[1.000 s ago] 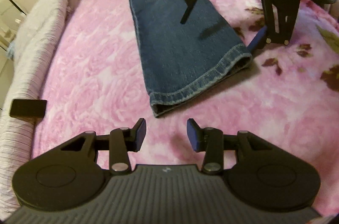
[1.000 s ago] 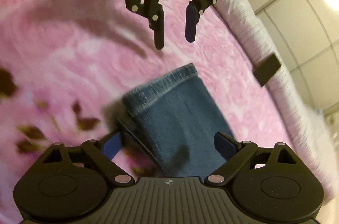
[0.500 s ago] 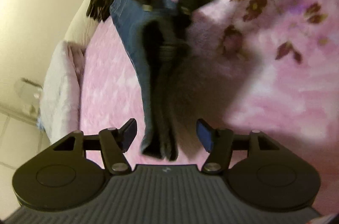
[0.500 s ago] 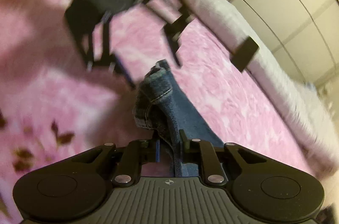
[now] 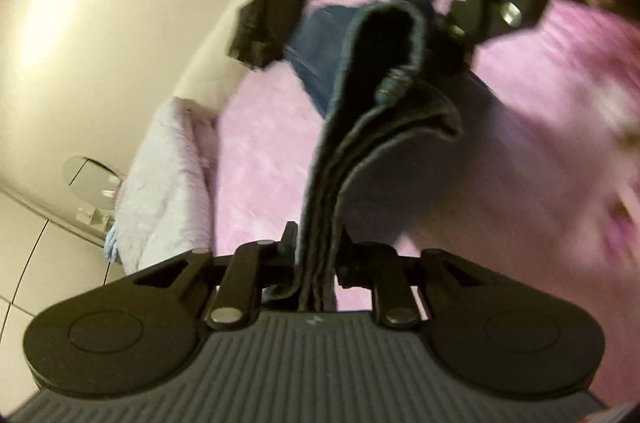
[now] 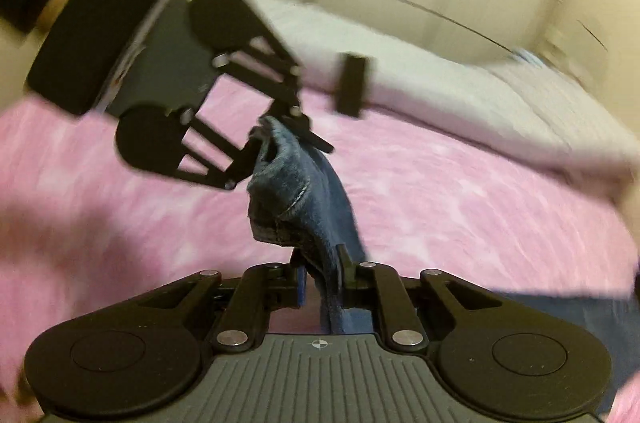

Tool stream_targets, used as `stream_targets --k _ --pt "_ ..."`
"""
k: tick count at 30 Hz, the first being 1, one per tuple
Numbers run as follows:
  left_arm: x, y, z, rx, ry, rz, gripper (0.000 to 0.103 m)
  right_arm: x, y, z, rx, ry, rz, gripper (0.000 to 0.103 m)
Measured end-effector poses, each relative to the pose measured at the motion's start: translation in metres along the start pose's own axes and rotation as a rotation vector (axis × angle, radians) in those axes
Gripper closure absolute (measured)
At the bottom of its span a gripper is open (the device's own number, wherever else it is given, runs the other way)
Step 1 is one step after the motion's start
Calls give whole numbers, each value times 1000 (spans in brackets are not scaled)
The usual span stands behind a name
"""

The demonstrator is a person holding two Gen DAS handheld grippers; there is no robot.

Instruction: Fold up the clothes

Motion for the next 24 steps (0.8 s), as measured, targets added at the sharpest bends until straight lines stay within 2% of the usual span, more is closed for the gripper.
stream_targets --k 4,6,8,10,14,17,21,22,24 --pt "41 57 28 51 -9 -20 64 3 -8 -90 -77 219 -34 91" --pt "61 84 38 70 -37 -23 63 -9 -6 -146 -95 335 -38 91" --pt "79 111 45 85 -110 -35 59 -26 -2 -200 -103 446 -33 95" --pt "92 142 52 81 -192 -30 59 -53 4 -254 -127 550 -13 103" --pt "109 197 50 38 -271 37 59 -120 19 -345 -196 799 51 103" --pt "96 222 43 -7 -303 115 59 -152 27 -379 -186 946 104 103" --pt "63 242 34 -73 -363 241 59 -144 33 -376 -66 968 121 103" --pt "52 244 33 -82 -389 271 59 -142 35 -369 -39 978 123 99" --pt "34 244 29 -99 -432 316 60 -140 39 -355 -4 999 125 69"
Point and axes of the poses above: each gripper's, at about its wrist camera, not at the fingertips, and y roughly the way its jaws point, z to its left, x to its top, the point moved 6 cm from there along y, roughly the way its jaws point, and after that the axes turned 10 degrees about -z, right-handed, at the moved point
